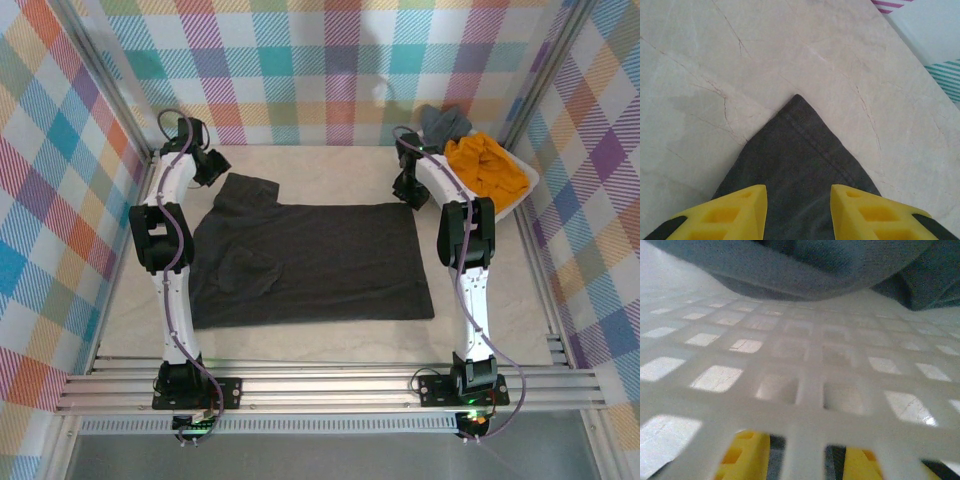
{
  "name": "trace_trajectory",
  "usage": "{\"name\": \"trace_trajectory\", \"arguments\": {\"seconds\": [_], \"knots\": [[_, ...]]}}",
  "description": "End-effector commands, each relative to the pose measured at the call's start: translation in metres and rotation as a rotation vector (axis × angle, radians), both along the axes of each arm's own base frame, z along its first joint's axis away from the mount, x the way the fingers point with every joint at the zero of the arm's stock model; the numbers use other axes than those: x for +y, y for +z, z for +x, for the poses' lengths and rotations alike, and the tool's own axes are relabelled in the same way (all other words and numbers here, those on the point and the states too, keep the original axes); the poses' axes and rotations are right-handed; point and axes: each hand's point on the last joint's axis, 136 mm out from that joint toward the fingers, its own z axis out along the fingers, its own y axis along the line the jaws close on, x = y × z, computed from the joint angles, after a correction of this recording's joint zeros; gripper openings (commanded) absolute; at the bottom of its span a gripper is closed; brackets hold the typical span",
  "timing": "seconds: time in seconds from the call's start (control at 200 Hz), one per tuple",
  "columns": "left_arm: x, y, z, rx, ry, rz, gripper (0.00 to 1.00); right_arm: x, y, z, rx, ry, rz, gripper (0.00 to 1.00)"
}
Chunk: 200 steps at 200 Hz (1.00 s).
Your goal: Fold and stack the t-shirts
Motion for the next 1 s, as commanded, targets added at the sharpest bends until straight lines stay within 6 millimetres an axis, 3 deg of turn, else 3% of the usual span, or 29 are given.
{"name": "trace_trajectory", "arguments": {"seconds": [0.0,0.09,0.16,0.25,0.34,0.45,0.545,0.635,0.795,0.88,0.995], "knots": [[-0.011,0.034,-0.009,-0.039,-0.033,-0.004,0.38,-0.031,-0.015,-0.007,0.076,-0.039,-0.008,0.39],[-0.011,0.040,-0.008,-0.053,-0.032,-0.008,0.38,-0.057,-0.002,0.008,0.032,-0.033,-0.001,0.39],[-0.012,0.042,-0.007,-0.060,-0.031,-0.015,0.38,-0.060,0.008,0.024,-0.018,0.023,0.009,0.39],[-0.014,0.040,-0.006,-0.061,-0.032,-0.027,0.39,-0.047,0.019,0.040,-0.058,0.117,0.040,0.39],[-0.013,0.036,-0.006,-0.052,-0.028,-0.029,0.39,-0.027,0.034,0.043,-0.080,0.201,0.044,0.40],[-0.013,0.029,-0.009,-0.041,-0.030,-0.027,0.40,0.008,0.062,0.033,-0.126,0.287,-0.021,0.44],[-0.014,0.026,-0.012,-0.041,-0.029,-0.023,0.41,0.018,0.078,0.014,-0.152,0.246,-0.075,0.46],[-0.014,0.026,-0.012,-0.049,-0.026,-0.026,0.42,0.019,0.074,0.003,-0.184,0.177,-0.061,0.50],[-0.016,0.026,-0.011,-0.053,-0.032,-0.035,0.43,0.028,0.034,0.000,-0.141,0.145,-0.005,0.53],[-0.017,0.025,-0.011,-0.053,-0.037,-0.041,0.43,0.036,0.024,0.002,-0.148,0.157,-0.002,0.55],[-0.017,0.028,-0.011,-0.057,-0.045,-0.035,0.43,0.026,0.016,-0.004,-0.093,0.125,-0.057,0.55]]}}
